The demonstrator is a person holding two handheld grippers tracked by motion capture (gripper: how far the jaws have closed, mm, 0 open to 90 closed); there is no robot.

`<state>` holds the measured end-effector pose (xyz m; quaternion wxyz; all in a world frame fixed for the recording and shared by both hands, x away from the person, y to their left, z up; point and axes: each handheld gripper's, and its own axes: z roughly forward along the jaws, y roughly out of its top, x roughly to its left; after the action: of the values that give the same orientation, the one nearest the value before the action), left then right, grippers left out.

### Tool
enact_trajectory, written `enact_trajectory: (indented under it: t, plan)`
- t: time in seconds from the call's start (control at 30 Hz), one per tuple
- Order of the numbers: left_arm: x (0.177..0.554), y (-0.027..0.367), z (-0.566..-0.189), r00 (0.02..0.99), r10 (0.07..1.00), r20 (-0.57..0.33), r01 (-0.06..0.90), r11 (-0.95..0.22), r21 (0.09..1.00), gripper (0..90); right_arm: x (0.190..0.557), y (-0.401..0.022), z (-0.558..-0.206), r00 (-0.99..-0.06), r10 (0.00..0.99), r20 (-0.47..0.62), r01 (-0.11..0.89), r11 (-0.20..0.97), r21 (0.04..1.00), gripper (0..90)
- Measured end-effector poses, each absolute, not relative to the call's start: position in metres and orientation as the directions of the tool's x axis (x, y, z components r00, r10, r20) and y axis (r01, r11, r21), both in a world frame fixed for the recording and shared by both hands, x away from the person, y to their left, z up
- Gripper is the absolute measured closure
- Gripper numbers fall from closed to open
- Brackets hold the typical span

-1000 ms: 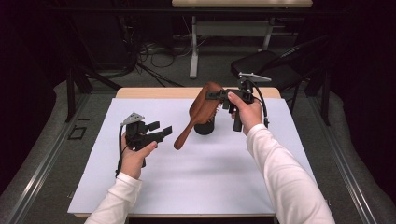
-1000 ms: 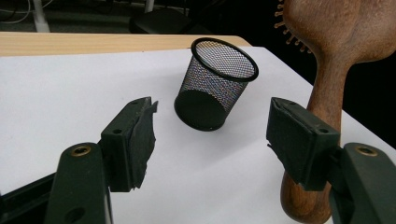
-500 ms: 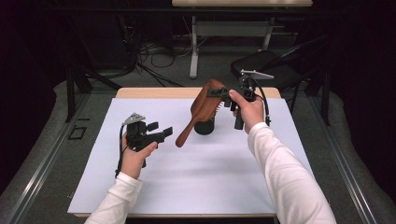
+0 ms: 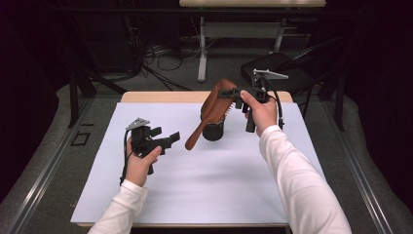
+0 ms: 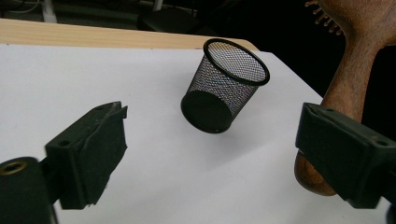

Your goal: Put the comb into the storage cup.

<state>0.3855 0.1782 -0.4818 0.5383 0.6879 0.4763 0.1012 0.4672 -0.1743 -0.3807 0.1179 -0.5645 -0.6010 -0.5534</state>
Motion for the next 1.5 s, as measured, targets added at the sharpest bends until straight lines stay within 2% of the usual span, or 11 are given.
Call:
enact_trajectory:
  t: [0.1,0.83,1.5]
  plan:
    - [0.385,0.178,-0.483,0.536,0.762,-0.364,0.539,0.023,0.842,0.0,0.468,-0.175,-0.379,-0.333,0.551,0.765,0.805,-0.257,0.535,51.1]
    - [0.385,0.178,-0.483,0.540,0.773,-0.332,0.539,-0.016,0.842,0.3,0.472,-0.172,-0.353,-0.352,0.607,0.713,0.751,-0.272,0.602,51.0]
    - [0.384,0.179,-0.482,0.544,0.768,-0.339,0.540,-0.011,0.841,0.3,0.481,-0.181,-0.342,-0.295,0.688,0.663,0.676,-0.340,0.654,51.0]
